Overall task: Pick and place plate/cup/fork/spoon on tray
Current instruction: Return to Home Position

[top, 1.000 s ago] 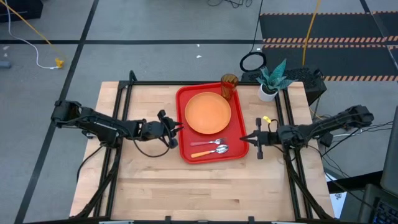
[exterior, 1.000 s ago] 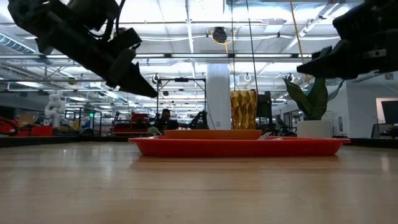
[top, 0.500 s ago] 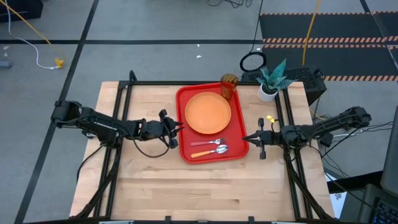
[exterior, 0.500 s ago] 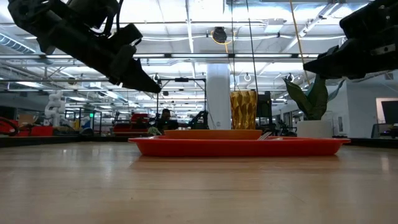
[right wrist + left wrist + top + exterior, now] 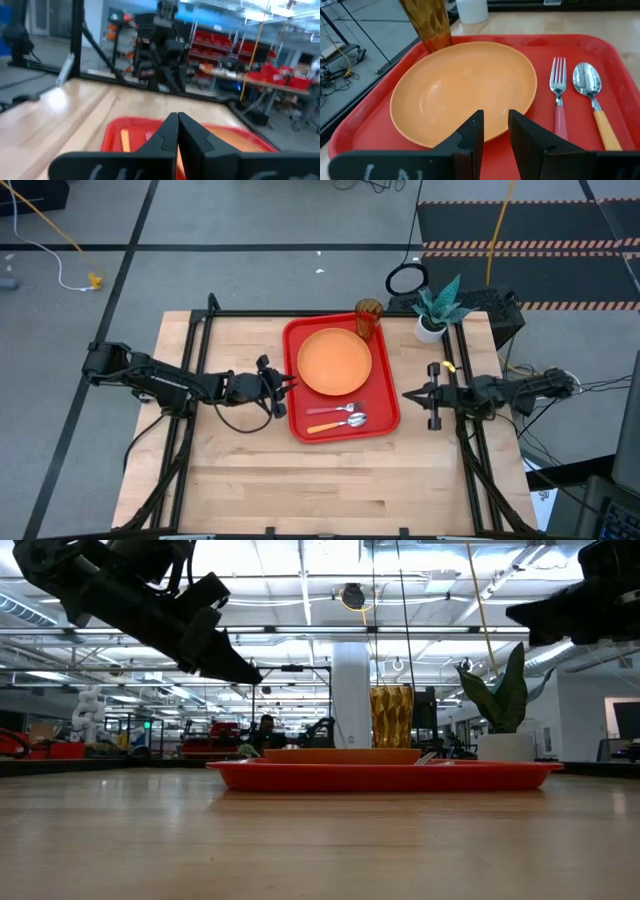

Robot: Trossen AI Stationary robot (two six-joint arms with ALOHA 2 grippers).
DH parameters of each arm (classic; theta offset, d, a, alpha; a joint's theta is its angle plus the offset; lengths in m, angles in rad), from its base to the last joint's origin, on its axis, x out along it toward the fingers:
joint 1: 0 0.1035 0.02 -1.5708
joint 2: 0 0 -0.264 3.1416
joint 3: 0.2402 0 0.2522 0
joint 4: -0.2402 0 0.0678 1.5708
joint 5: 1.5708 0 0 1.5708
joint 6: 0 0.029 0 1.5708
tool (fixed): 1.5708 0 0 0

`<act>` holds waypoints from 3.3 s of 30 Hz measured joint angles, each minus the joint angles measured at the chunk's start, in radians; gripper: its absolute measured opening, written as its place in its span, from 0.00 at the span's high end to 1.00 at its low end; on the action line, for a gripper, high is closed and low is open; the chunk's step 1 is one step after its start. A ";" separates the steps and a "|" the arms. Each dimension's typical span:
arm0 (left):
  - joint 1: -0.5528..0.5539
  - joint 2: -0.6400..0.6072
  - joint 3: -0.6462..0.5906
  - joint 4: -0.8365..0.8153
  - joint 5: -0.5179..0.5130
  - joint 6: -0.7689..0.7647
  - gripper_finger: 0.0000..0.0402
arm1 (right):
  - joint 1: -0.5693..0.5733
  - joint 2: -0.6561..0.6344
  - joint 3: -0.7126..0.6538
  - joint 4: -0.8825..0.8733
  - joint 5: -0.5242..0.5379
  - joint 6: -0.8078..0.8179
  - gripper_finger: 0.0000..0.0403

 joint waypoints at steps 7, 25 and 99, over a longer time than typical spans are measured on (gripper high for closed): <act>0.004 0.000 0.000 0.014 0.001 0.009 0.77 | -0.081 -0.001 0.000 -0.036 -0.136 -0.008 1.00; 0.005 0.000 0.000 0.032 0.001 0.033 0.77 | -0.244 -0.003 -0.001 -0.099 -0.256 0.013 1.00; -0.077 -1.012 -0.466 -0.139 0.286 0.089 0.99 | -0.263 0.005 -0.002 0.012 -0.221 0.035 1.00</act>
